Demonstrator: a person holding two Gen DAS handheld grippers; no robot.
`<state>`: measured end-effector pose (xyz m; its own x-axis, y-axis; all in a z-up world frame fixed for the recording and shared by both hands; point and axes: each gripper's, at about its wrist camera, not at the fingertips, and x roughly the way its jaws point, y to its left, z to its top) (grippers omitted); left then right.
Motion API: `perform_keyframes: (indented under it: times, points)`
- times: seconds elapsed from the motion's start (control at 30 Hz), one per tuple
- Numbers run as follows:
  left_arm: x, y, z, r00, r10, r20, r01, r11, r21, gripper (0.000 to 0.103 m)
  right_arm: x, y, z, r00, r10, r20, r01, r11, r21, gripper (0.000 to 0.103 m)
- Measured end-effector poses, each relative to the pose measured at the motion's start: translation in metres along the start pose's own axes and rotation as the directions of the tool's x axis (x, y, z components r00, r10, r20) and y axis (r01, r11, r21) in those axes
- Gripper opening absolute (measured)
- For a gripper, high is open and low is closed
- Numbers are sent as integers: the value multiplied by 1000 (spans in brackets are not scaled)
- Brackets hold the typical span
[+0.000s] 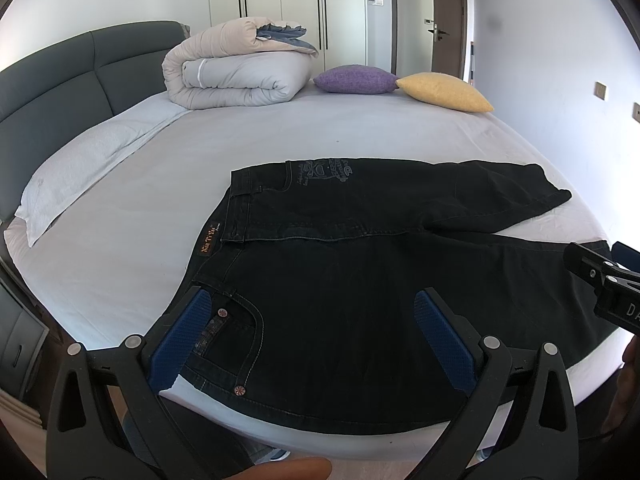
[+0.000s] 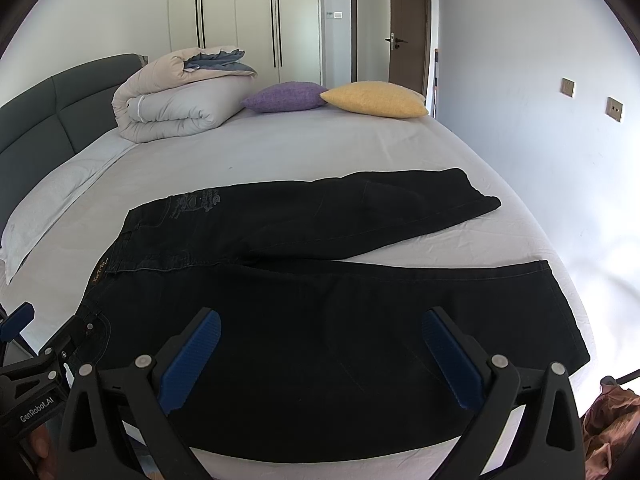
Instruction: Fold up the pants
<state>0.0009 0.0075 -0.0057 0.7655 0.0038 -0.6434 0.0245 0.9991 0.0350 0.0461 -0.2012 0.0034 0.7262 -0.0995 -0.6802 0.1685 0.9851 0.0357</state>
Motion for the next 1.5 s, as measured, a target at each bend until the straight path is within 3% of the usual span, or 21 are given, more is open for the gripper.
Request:
perform_keyframes:
  times: [0.6, 0.83, 0.97, 1.03, 1.13, 1.27, 1.37, 1.5]
  points:
    - [0, -1, -5, 1000, -2, -5, 2, 1000, -6, 103, 0, 3, -3, 1000, 4, -1, -4, 1000, -3, 103]
    - [0, -2, -10, 999, 41, -3, -41, 999, 1, 103, -2, 5, -4, 1000, 7, -2, -7, 1000, -2, 103]
    - [-9, -4, -18, 995, 76, 60, -77, 997, 15, 103, -5, 12, -9, 1000, 20, -1, -20, 1000, -3, 103]
    - [-12, -7, -22, 989, 120, 84, -126, 990, 68, 103, -7, 15, -9, 999, 35, 2, -34, 999, -7, 103]
    - [-16, -5, -26, 988, 105, 111, -118, 987, 114, 103, -10, 20, -8, 997, 82, 3, -82, 997, -15, 103]
    - [-5, 5, -27, 997, 47, 62, -55, 988, 145, 103, -8, 23, 1, 983, 184, 12, -183, 981, -60, 103]
    - [17, 16, -24, 1000, -9, 21, 5, 988, 157, 103, 0, 19, 11, 976, 218, 19, -216, 972, -89, 103]
    - [56, 33, -6, 997, 19, -74, -5, 984, 176, 103, 25, 11, 23, 965, 263, -8, -261, 955, -144, 103]
